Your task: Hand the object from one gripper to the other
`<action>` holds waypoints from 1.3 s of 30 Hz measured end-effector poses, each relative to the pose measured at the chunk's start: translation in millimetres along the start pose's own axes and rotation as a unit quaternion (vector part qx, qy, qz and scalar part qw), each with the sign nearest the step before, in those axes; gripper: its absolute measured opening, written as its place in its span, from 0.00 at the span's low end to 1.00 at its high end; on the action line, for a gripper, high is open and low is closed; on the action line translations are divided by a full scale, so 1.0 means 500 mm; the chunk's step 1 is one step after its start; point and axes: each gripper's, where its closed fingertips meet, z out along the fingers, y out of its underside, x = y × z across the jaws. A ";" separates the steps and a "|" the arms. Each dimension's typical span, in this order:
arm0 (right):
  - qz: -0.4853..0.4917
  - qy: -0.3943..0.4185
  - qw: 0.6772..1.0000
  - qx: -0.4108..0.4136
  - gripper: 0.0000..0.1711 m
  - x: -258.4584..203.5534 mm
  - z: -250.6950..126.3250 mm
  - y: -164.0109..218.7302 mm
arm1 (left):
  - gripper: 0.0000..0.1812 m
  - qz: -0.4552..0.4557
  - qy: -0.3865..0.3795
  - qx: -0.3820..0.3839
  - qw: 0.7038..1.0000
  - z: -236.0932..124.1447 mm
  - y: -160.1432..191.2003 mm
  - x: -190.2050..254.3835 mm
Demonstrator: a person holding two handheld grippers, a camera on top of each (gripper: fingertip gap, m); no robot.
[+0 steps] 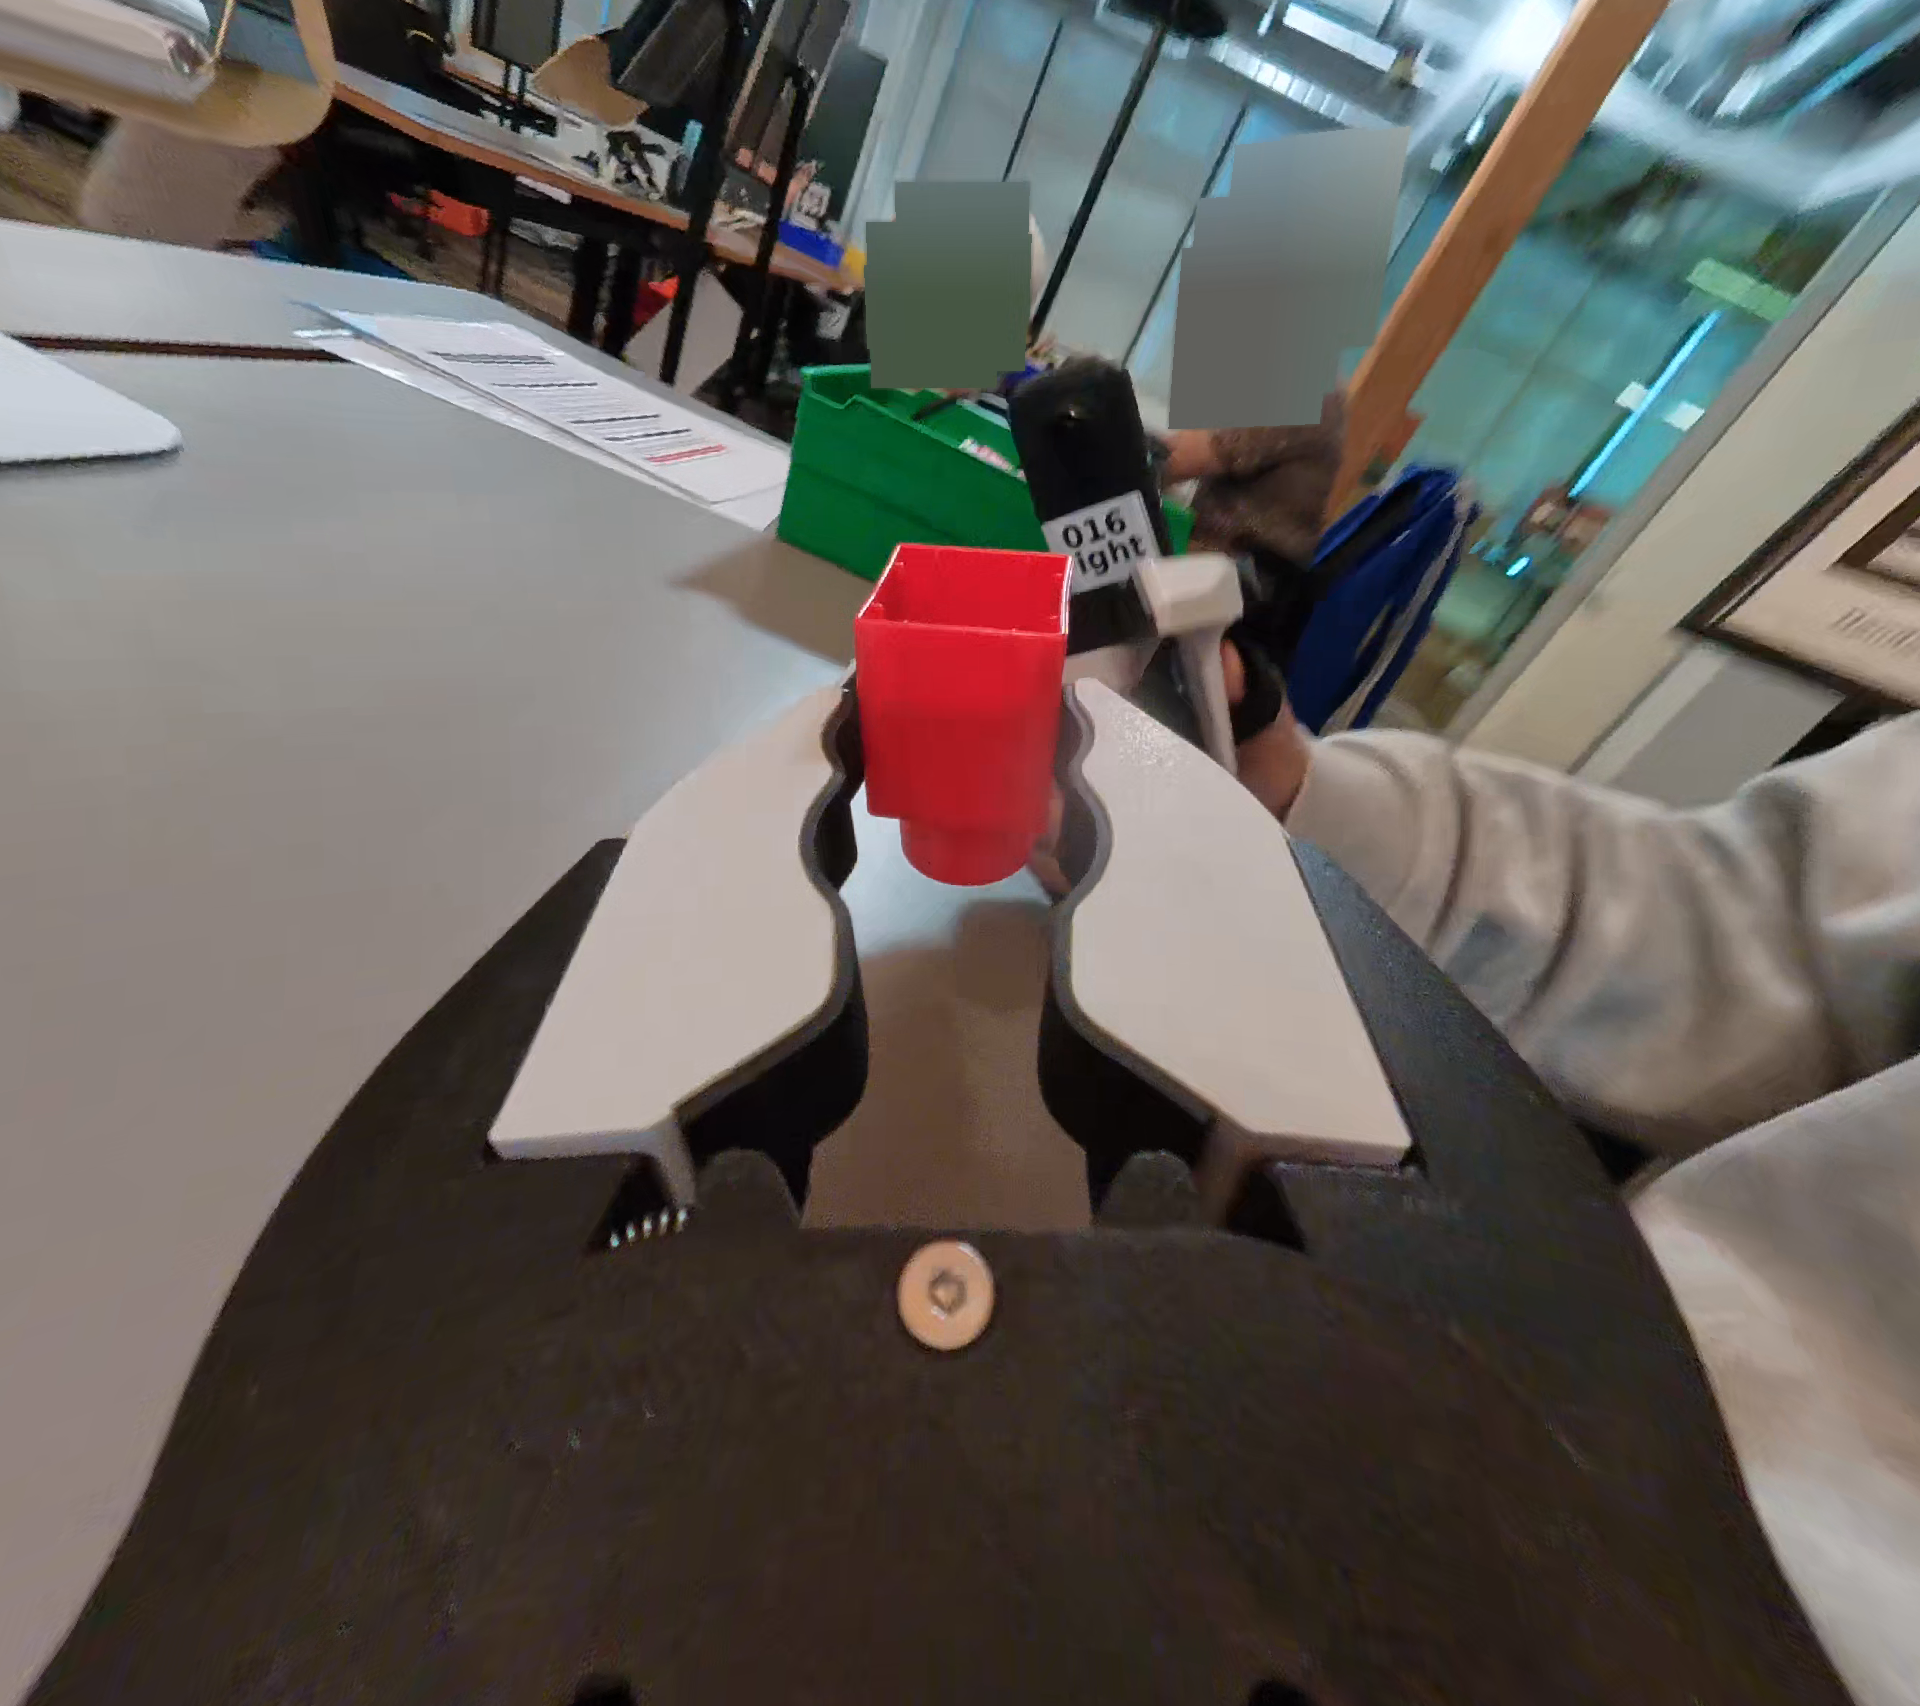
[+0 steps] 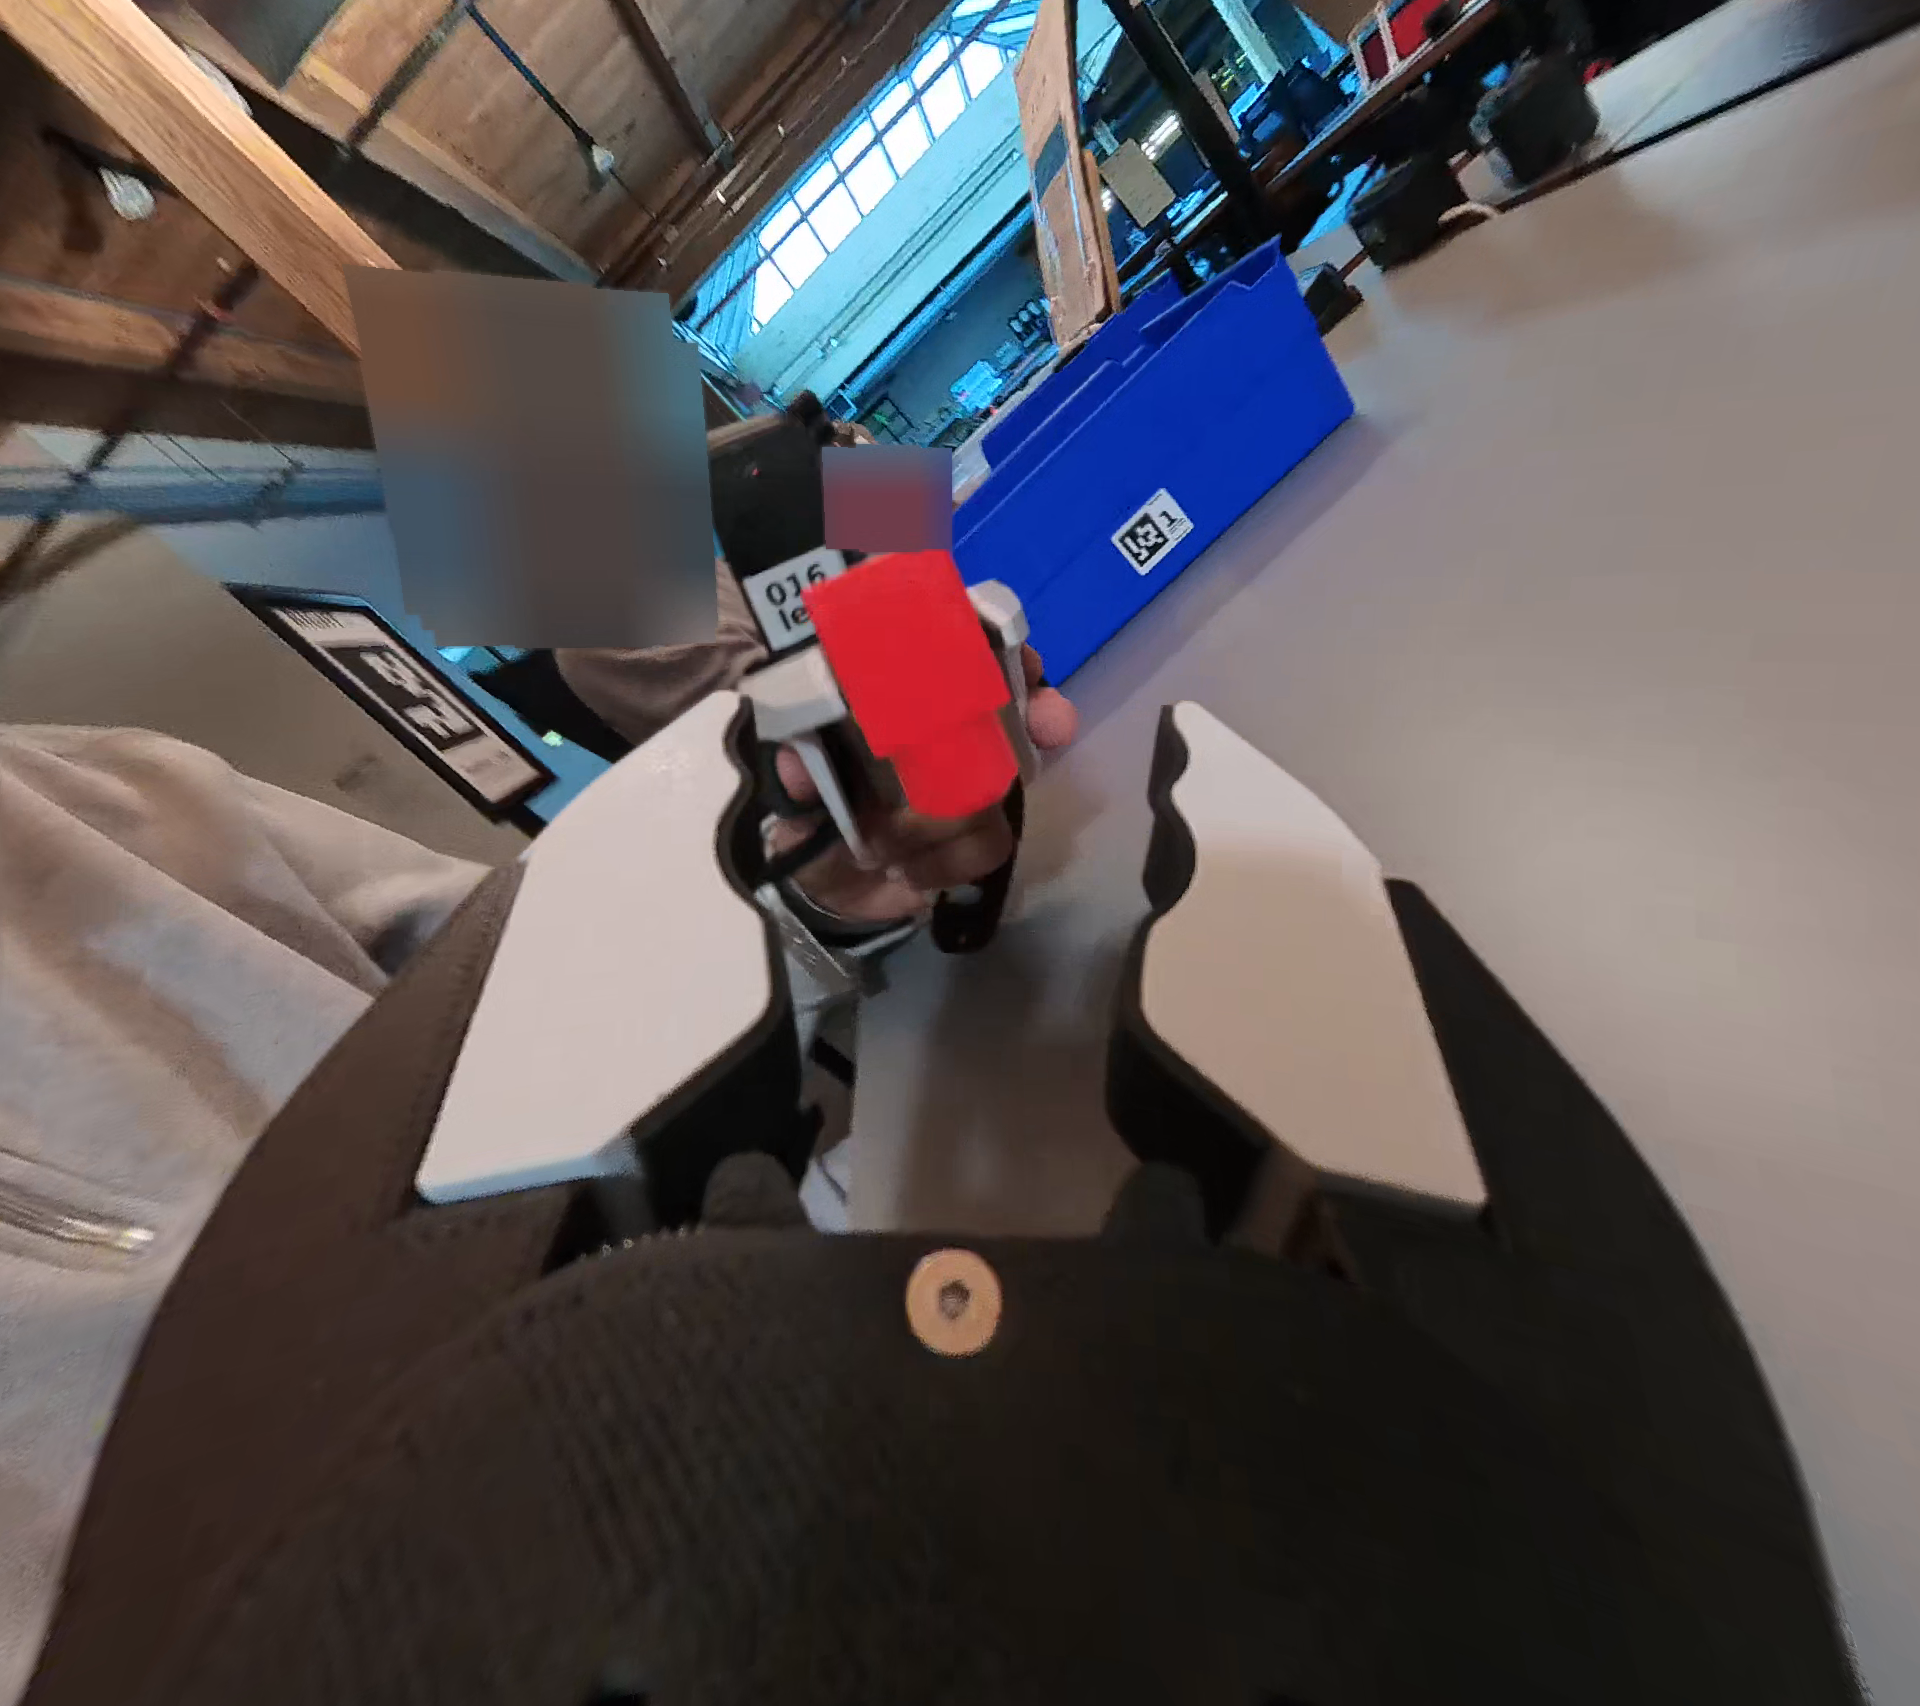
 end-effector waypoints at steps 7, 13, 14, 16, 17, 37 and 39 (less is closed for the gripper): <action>-0.131 0.028 0.988 -0.079 0.33 -0.012 0.034 0.059 | 0.19 -0.082 0.036 -0.002 0.996 -0.005 0.004 -0.003; -0.152 0.033 0.984 -0.090 0.24 -0.017 0.039 0.067 | 0.20 -0.055 0.055 -0.037 0.996 0.012 0.027 0.025; -0.154 0.032 0.983 -0.092 0.23 -0.019 0.040 0.069 | 0.20 -0.053 0.057 -0.037 0.996 0.014 0.029 0.028; -0.164 0.033 0.981 -0.093 0.21 -0.021 0.041 0.070 | 0.20 -0.056 0.057 -0.033 0.996 0.015 0.028 0.030; -0.172 0.035 0.980 -0.091 0.21 -0.022 0.042 0.069 | 0.20 -0.059 0.061 -0.032 0.996 0.015 0.026 0.031; -0.234 0.141 0.962 0.007 0.21 -0.043 -0.026 -0.069 | 0.31 -0.052 0.024 0.002 0.998 0.012 0.012 0.010; -0.274 0.208 0.939 0.017 0.21 -0.048 -0.074 -0.125 | 0.30 -0.037 0.002 -0.014 0.999 0.015 0.023 0.001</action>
